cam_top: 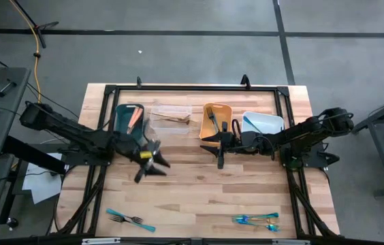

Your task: Sort silverware by color (type)

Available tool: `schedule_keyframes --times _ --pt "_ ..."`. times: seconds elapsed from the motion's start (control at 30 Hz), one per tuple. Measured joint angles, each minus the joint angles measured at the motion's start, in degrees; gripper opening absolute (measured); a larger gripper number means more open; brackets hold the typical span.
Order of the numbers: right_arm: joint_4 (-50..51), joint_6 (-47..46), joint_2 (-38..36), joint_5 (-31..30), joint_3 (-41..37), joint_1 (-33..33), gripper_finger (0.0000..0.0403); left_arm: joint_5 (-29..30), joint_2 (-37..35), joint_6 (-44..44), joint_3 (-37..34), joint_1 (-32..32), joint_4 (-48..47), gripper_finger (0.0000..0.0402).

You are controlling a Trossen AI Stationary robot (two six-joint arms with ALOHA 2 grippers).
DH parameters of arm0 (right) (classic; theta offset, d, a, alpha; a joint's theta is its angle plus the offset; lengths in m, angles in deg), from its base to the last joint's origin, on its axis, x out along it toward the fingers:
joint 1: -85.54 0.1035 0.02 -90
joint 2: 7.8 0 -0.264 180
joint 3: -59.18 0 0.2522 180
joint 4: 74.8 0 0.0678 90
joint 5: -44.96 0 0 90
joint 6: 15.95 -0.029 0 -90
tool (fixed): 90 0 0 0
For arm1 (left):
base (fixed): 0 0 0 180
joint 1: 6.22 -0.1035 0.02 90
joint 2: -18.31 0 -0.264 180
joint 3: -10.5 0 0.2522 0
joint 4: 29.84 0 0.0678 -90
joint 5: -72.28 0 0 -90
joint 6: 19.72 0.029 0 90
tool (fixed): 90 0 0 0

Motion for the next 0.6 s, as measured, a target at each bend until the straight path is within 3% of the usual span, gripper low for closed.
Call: schedule_keyframes --times 0.17,0.33,0.43,0.6 --pt "0.0 0.0 0.0 0.0 0.0 0.0 0.0126 7.9 4.7 -0.3 12.1 10.0 -27.8 0.0181" --pt "0.1 0.0 0.0 0.0 0.0 0.0 0.0126 12.0 12.5 -10.4 23.6 20.6 -52.1 0.0181" --pt "0.2 0.0 0.0 0.0 0.0 0.0 0.0126 12.0 17.6 -18.7 28.2 26.9 -59.1 0.0181" --pt "0.2 0.0 0.0 0.0 0.0 0.0 0.0126 12.1 25.6 -29.4 32.6 35.7 -60.7 0.0181"
